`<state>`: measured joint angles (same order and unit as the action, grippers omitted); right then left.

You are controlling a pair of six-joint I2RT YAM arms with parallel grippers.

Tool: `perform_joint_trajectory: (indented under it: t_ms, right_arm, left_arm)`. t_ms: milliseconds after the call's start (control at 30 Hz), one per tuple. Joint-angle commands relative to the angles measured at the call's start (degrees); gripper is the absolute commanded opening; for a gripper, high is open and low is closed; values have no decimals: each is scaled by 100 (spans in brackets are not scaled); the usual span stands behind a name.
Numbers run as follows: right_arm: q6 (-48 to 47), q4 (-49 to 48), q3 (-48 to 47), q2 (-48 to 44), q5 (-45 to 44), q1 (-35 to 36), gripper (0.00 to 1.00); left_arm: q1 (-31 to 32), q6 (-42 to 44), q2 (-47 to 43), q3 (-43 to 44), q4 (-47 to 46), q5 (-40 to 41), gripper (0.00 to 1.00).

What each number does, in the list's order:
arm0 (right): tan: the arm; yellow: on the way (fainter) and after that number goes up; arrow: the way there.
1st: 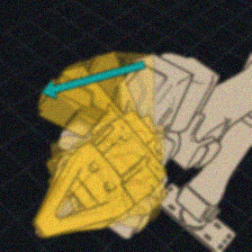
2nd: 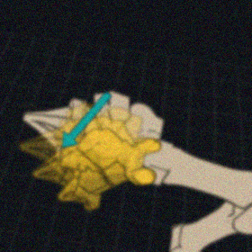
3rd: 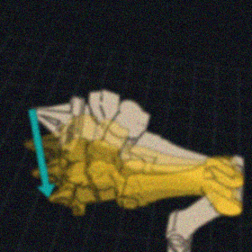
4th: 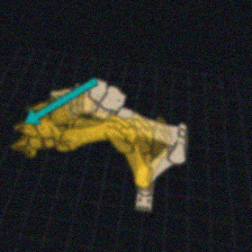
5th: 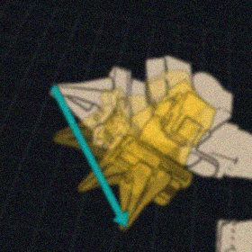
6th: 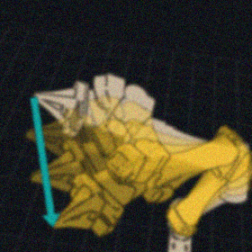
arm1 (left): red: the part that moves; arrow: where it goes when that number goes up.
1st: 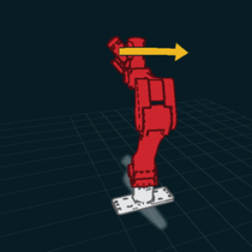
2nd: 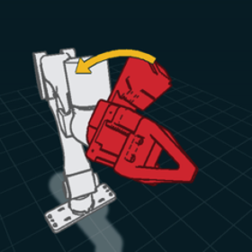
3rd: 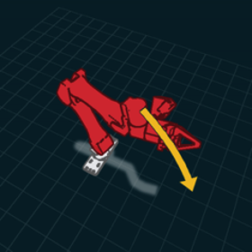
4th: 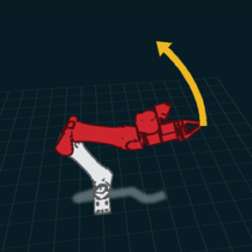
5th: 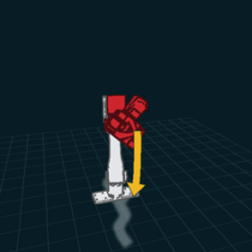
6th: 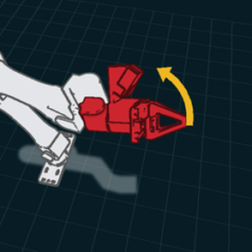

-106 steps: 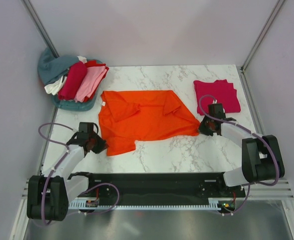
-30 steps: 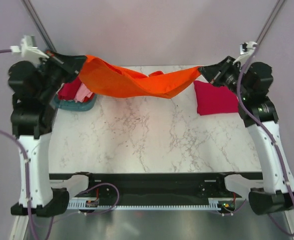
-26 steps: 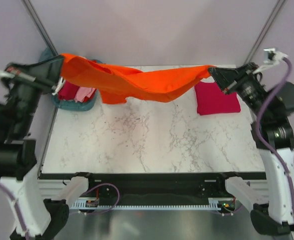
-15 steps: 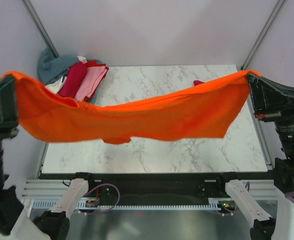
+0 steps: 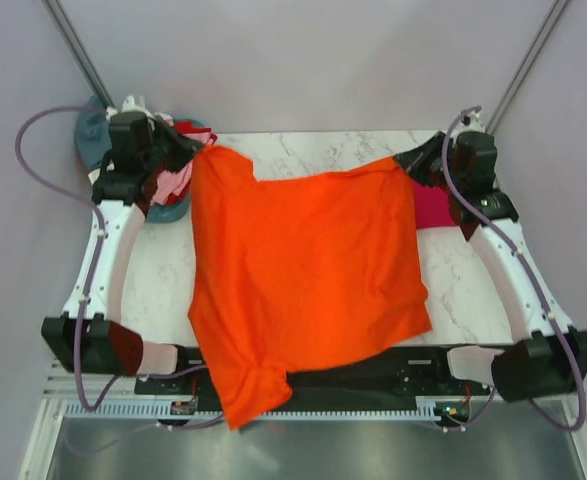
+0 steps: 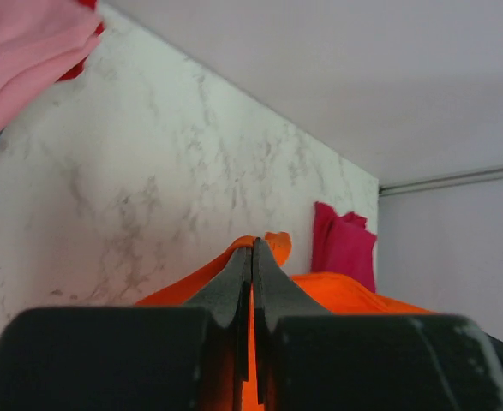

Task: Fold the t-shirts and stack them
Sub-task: Flatten the tshirt out

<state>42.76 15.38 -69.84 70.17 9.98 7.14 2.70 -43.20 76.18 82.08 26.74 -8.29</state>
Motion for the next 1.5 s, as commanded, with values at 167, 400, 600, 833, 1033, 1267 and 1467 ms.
perform_joint_trajectory:
  t_ms: [167,400,600,833,1033,1267,1467]
  right_arm:
    - [179,-316,-2937,1392,329,-318,0]
    - [549,-658,-2986,2088,1032,-344,0]
    - [435,-1019,-1571,2159,1041,-406,0]
    - [102,-1221,118,2203,1217,-432,0]
    - [-207,-1230,1349,2010,1270,-494,0]
    - [-462,-1055,2510,1492,1191,-511,0]
    - [-699,-607,3459,527,839,-512,0]
  left_arm:
    - [-33,-189,1704,4407,-767,-304,2]
    - [-50,109,2041,4458,-1425,-119,2]
    - [-50,207,1436,2131,-2383,-418,2]
    - [-41,-320,49,-1741,-3806,-559,2]
    - [-33,-478,-814,-3467,-3615,-576,2]
    - [55,-549,-1702,-4762,-3150,-797,2]
    - [55,-540,-3116,-5483,-1621,-146,2]
